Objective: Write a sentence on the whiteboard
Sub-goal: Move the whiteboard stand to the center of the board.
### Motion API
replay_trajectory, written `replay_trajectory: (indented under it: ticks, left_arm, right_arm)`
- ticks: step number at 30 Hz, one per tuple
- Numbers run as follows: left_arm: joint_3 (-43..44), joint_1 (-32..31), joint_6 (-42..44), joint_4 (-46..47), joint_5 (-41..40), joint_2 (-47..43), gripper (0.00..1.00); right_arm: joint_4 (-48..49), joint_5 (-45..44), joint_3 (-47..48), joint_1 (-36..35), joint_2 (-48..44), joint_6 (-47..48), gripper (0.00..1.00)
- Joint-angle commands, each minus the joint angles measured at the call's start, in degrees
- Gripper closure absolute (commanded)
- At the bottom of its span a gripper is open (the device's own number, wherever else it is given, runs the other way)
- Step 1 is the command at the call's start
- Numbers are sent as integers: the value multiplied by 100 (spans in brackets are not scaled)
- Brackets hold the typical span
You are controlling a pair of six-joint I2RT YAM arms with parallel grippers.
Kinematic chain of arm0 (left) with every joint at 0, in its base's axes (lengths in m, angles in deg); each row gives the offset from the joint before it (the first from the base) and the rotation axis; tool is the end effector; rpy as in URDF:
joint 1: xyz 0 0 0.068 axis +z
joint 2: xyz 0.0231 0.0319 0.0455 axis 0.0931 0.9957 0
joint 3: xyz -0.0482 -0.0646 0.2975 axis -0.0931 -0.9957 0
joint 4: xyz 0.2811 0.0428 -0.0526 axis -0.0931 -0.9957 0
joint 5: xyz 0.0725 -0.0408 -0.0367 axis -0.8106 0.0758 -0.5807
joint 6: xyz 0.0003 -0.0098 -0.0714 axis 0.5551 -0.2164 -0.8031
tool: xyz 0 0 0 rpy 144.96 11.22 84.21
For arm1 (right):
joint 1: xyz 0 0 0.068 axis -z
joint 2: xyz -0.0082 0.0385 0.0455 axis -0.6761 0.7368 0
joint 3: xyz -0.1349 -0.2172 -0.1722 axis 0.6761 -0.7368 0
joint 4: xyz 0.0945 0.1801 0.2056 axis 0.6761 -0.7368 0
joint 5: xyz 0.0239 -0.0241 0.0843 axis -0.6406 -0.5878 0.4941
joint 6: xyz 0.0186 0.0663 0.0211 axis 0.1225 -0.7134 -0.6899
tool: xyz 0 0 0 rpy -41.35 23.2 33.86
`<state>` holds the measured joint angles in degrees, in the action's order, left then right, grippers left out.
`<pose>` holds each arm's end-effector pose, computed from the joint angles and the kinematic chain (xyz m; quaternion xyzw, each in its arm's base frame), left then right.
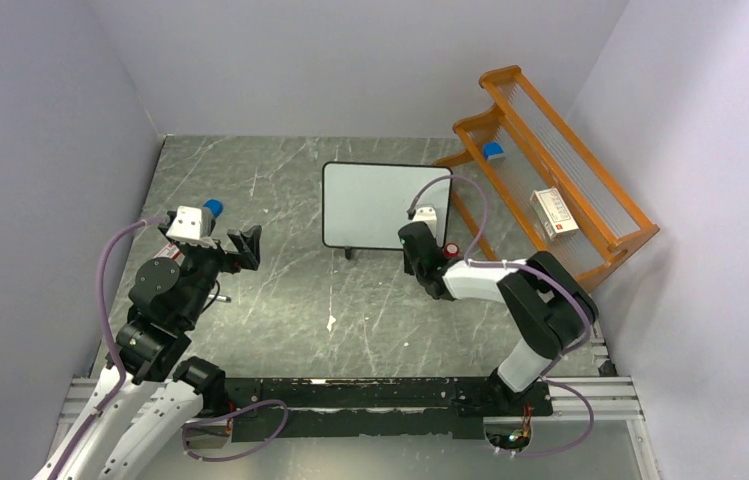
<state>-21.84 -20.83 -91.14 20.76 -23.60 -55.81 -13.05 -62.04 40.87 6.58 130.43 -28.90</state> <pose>0.1324 -0.0488 0.3571 0.0288 0.7051 -0.1189 0.6984 0.2983 0.1858 0.1367 -0.0479 0.8963 0.0094 0.4409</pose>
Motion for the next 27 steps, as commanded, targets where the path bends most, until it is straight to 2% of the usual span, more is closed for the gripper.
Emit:
replay_trajectory:
  ticks: [1, 9, 19, 23, 27]
  left_arm:
    - [97, 60, 44, 28, 55, -62, 4]
    - [113, 69, 7, -49, 89, -12, 4]
    - [150, 86, -38, -125, 86, 57, 4]
    - [150, 99, -94, -132, -1, 30, 4]
    - [153, 125, -170, -158, -88, 11, 4]
  right_arm:
    - [301, 525, -451, -314, -511, 313, 100]
    - [565, 1154, -1044, -636, -915, 556, 100]
    - [573, 1122, -1140, -772, -1047, 777, 100]
    - [610, 1018, -1229, -785, -1174, 749, 88]
    - [637, 998, -1293, -774, -1297, 750, 86]
